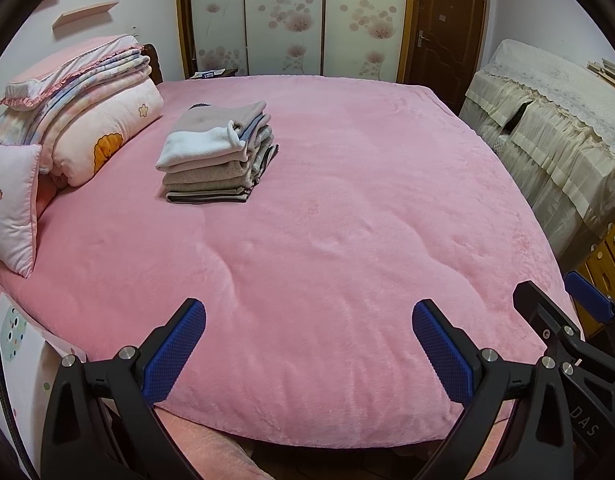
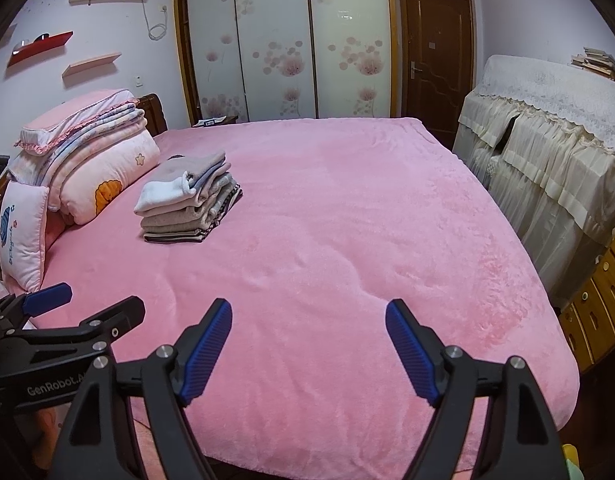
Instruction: Fold small clothes
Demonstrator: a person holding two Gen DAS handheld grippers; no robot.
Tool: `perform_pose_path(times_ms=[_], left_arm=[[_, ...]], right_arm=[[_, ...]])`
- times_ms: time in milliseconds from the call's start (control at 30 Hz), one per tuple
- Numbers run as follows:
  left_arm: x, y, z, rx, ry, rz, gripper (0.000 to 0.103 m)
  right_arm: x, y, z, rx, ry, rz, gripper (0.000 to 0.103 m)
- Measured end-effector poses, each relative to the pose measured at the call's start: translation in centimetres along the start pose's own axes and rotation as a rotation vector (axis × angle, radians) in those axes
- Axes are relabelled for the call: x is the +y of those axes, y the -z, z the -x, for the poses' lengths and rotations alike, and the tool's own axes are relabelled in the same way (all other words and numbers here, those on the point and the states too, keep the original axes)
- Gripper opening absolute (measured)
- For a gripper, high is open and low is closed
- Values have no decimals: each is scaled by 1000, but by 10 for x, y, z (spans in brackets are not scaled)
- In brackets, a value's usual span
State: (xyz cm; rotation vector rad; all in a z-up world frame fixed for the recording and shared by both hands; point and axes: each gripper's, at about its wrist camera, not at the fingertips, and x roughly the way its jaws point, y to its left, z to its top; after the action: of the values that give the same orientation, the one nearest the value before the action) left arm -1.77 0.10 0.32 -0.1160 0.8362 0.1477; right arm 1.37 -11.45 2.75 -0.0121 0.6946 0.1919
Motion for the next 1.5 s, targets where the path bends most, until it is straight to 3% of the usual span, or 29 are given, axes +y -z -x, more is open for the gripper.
perform_pose_path(times_ms=[1500], left_arm=[[0,6,-8,34,1,-1,103]], right_arm=[[1,0,0,4,1,-1,80]])
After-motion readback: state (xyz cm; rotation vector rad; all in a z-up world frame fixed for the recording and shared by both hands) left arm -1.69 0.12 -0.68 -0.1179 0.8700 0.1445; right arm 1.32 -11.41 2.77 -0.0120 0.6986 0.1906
